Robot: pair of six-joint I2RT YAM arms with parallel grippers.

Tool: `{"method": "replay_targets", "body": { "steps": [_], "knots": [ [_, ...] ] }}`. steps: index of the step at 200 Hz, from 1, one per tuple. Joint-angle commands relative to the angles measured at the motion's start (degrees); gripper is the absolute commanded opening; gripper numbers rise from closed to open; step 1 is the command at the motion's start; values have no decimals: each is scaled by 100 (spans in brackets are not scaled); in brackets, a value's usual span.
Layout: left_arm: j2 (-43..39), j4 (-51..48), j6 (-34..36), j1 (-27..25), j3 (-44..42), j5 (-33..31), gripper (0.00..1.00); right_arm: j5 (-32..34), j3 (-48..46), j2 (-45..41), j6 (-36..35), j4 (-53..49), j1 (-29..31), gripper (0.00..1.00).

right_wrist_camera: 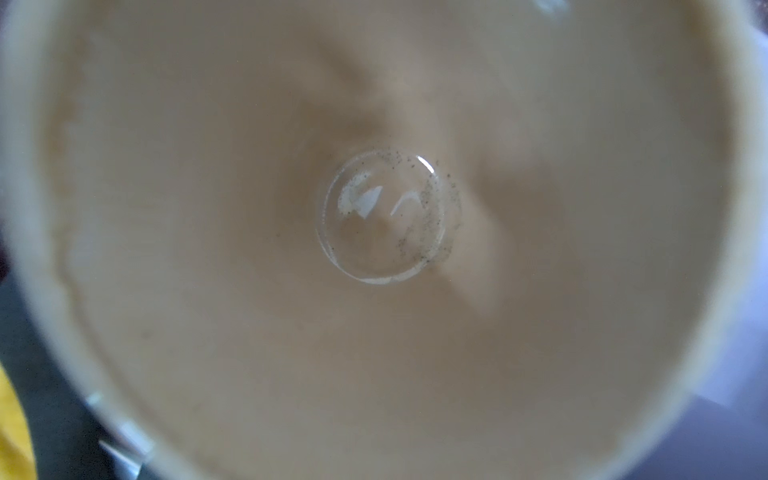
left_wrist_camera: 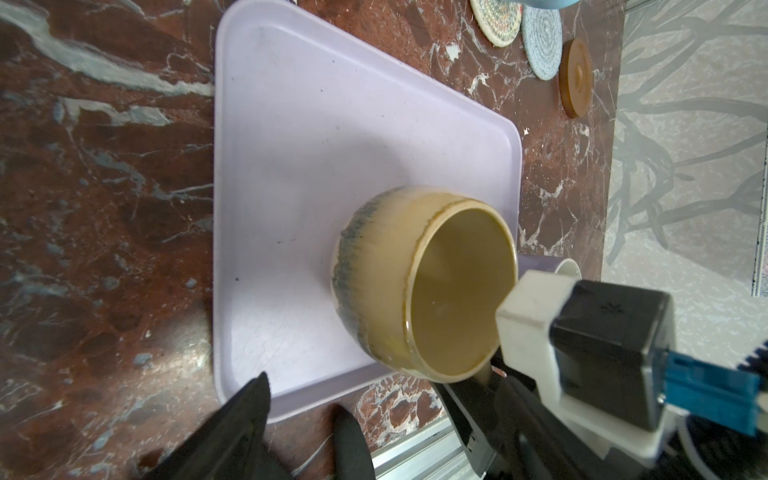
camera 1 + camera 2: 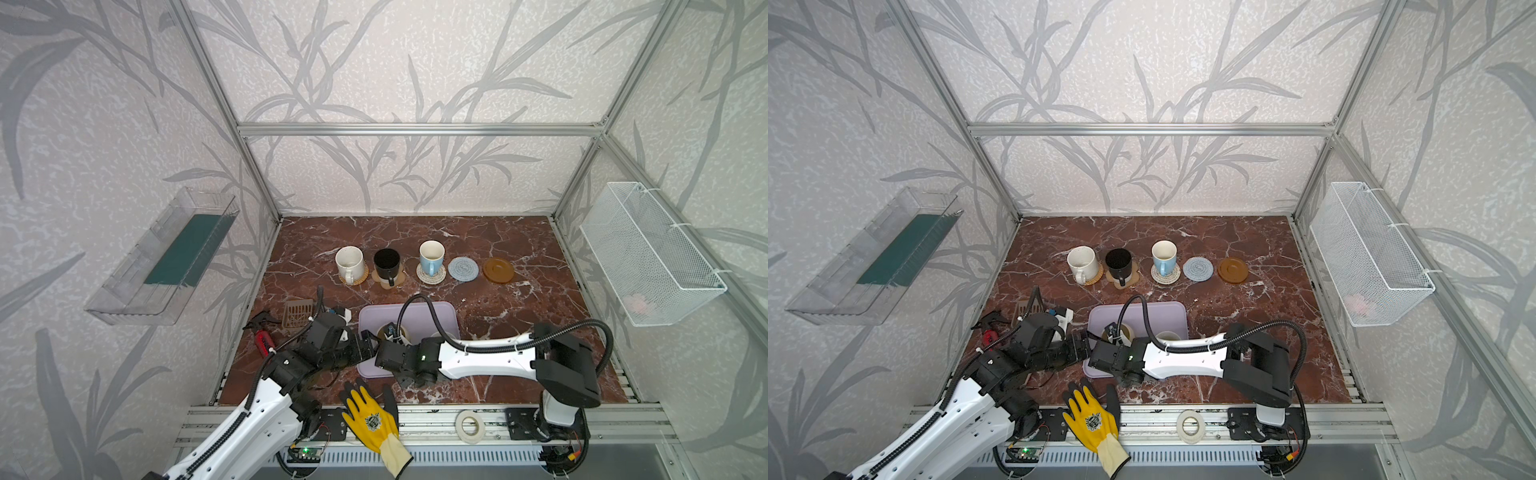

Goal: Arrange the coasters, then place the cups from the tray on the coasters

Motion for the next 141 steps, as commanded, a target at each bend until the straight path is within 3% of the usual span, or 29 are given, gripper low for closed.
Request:
{"method": "replay_targets", "body": {
  "steps": [1, 27, 78, 141],
  "knots": [
    [-42, -74, -31, 21, 2, -82, 88, 163, 96, -206, -39, 3, 26, 5],
    [-174, -50, -62, 19, 85, -115, 88, 215, 71, -454, -47, 27, 19, 0],
    [-363, 59, -51, 18, 288, -108, 90, 391, 142, -862, -112, -13, 19, 0],
    [-213, 244, -57, 26, 246, -139, 90, 39, 156, -475, -60, -76, 15, 0]
  ]
}}
